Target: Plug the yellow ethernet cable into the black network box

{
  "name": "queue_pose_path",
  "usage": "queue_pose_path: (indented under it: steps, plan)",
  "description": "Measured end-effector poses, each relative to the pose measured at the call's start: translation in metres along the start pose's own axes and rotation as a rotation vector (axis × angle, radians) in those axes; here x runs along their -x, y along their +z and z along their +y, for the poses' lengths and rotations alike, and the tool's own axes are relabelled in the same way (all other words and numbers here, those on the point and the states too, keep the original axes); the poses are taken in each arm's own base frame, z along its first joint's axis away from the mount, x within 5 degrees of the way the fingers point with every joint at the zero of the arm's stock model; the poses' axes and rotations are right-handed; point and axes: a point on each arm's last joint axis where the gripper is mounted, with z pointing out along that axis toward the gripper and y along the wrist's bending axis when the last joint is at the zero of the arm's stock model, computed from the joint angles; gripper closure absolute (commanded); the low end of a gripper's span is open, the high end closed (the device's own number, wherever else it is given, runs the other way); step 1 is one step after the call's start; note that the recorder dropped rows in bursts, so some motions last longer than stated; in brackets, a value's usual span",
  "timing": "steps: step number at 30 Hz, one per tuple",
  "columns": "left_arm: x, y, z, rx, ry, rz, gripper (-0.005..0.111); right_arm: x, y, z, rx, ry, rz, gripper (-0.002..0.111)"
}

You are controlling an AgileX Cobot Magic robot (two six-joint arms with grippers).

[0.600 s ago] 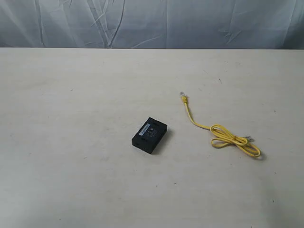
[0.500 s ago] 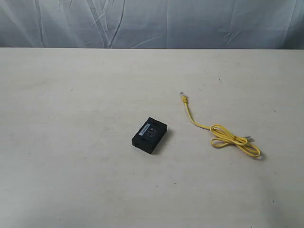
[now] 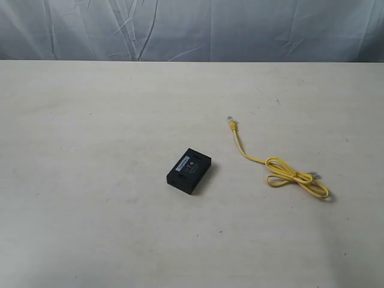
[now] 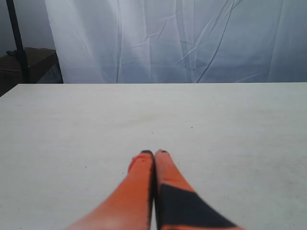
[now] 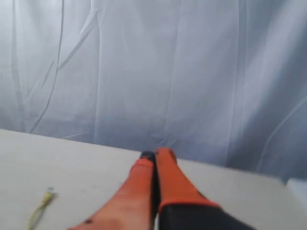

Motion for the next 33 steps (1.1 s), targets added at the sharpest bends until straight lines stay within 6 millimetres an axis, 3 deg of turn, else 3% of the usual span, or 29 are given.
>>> queue_pose_path:
  steps: [4,9,24,33]
  plan:
    - [0.000,0.000,0.000,0.000,0.000,0.000,0.107,0.005,0.000,0.000,-0.005,-0.255,-0.061,0.108]
    - [0.000,0.000,0.000,0.000,0.000,0.000,0.107,0.011,-0.001,0.001,-0.008,-0.336,-0.125,0.108]
    - [0.000,0.000,0.000,0.000,0.000,0.000,0.107,0.045,-0.012,0.005,-0.028,-0.309,-0.521,0.108]
    - [0.000,0.000,0.000,0.000,0.000,-0.001,0.107,0.046,-0.013,-0.004,-0.079,-0.127,-0.530,0.108]
